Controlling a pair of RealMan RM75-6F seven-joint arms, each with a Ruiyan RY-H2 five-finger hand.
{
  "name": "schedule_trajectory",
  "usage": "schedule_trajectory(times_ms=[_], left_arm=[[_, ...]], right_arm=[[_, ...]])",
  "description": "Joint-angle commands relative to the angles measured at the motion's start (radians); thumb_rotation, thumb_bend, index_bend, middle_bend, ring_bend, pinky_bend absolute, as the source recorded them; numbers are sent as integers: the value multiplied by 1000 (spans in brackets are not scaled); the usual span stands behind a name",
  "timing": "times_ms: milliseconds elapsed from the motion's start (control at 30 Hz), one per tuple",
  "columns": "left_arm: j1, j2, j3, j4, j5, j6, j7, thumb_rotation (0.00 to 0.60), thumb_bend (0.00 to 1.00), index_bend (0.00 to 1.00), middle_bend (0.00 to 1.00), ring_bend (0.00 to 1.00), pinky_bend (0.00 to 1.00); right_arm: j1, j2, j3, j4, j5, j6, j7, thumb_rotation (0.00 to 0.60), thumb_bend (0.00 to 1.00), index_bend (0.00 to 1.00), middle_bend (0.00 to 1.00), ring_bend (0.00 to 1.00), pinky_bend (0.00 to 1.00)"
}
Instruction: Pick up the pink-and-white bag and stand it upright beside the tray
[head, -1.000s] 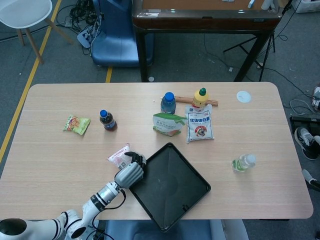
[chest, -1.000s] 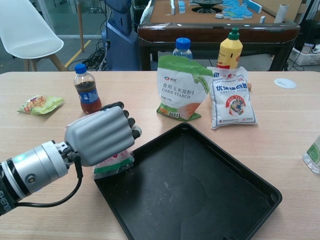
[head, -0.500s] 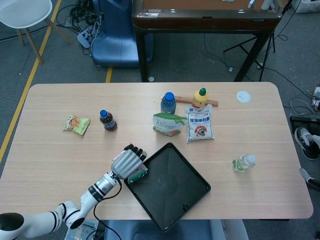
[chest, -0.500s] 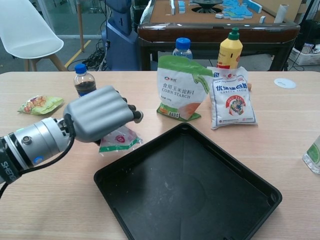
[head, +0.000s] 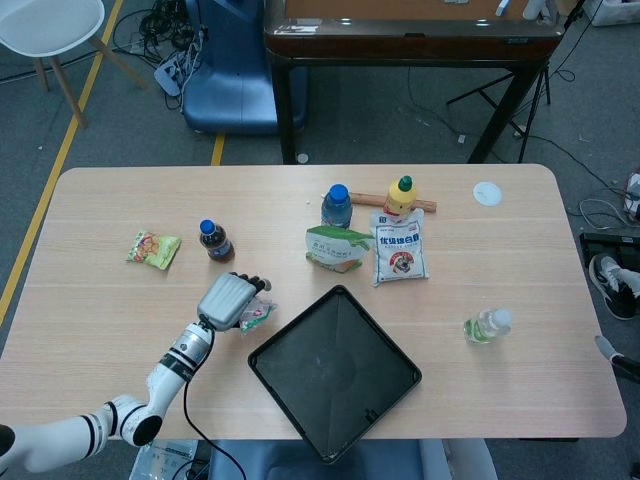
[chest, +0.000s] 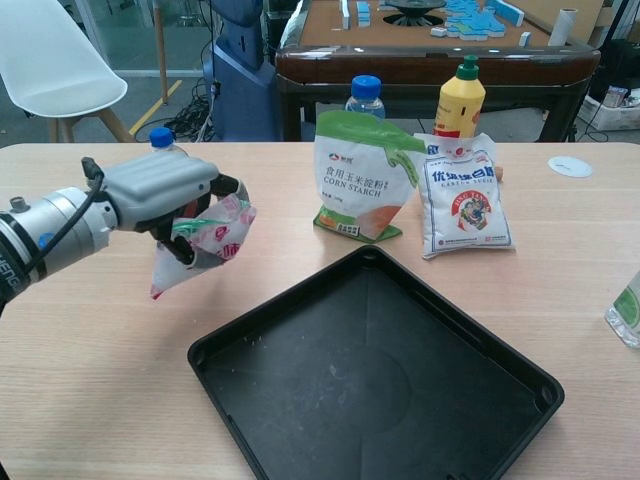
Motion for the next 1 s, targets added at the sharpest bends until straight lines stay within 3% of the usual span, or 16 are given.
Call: schedule_trajectory(times_ms=[33, 667, 1000], left_arm=[[-5, 46, -4, -27, -44, -76, -111, 600, 246, 349, 509, 486, 549], [-77, 52, 9, 80, 0, -250, -584, 600, 246, 265, 455, 416, 547], [-106, 30, 30, 127, 58, -247, -709, 600, 246, 180, 403, 360, 527]], right_arm=[[1, -2, 0, 1, 0, 0, 1, 600, 149, 164, 207, 111, 122], [-4, -4, -2, -6, 7, 2, -5, 600, 149, 164, 207, 111, 122], [-4, -5, -1, -9, 12, 0, -8, 600, 149, 164, 207, 111, 122]])
